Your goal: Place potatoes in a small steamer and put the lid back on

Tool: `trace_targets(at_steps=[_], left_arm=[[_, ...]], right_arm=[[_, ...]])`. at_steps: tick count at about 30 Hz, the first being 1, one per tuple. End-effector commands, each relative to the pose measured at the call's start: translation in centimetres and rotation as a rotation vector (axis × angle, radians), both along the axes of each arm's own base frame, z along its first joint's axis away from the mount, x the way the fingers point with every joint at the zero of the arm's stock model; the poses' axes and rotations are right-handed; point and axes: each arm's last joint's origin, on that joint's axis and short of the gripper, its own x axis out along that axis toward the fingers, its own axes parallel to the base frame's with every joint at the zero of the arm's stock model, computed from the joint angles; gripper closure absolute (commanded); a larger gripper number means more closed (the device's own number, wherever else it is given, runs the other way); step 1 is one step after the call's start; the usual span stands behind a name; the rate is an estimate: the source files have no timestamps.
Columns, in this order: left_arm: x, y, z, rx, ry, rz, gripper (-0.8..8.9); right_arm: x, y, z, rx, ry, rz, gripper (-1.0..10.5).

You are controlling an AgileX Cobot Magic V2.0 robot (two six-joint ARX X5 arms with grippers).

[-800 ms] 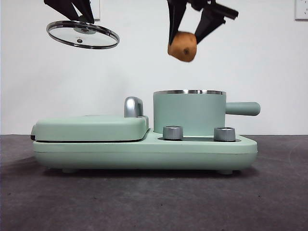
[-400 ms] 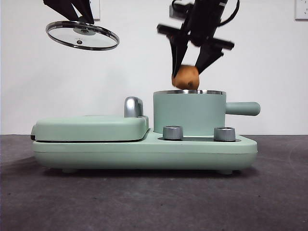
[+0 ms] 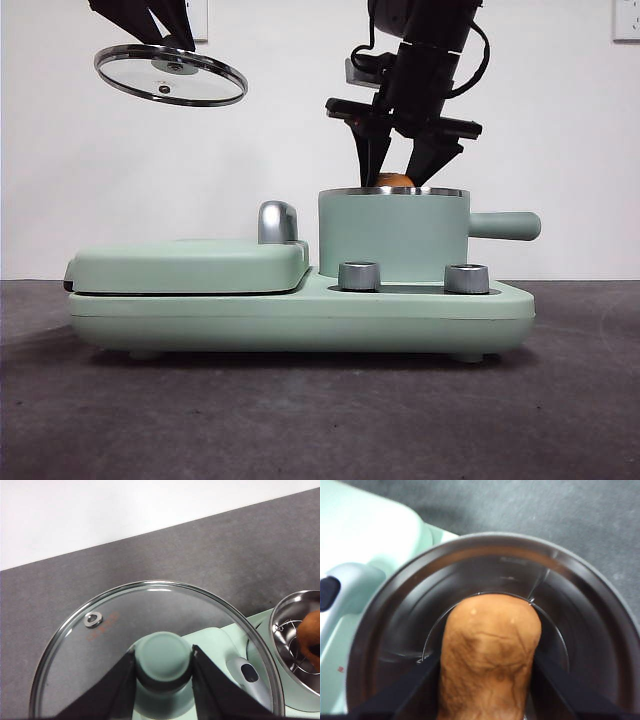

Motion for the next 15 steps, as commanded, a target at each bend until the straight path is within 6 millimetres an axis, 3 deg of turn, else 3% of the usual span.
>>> trace_targets(at_steps=[1,15], left_arm=[[-0.4,-0.1,1.6,-0.017,-0.069,-0.008,8.08],[-0.4,-0.2,1.6,-0.048,-0.055,-0.029,8.08]], right_arm=[[0.5,0.5,-0.8,-0.026,0.003,0.024,7.9],[0.6,-0.8,-1.1,-0.083,0.046,0.030,7.9]])
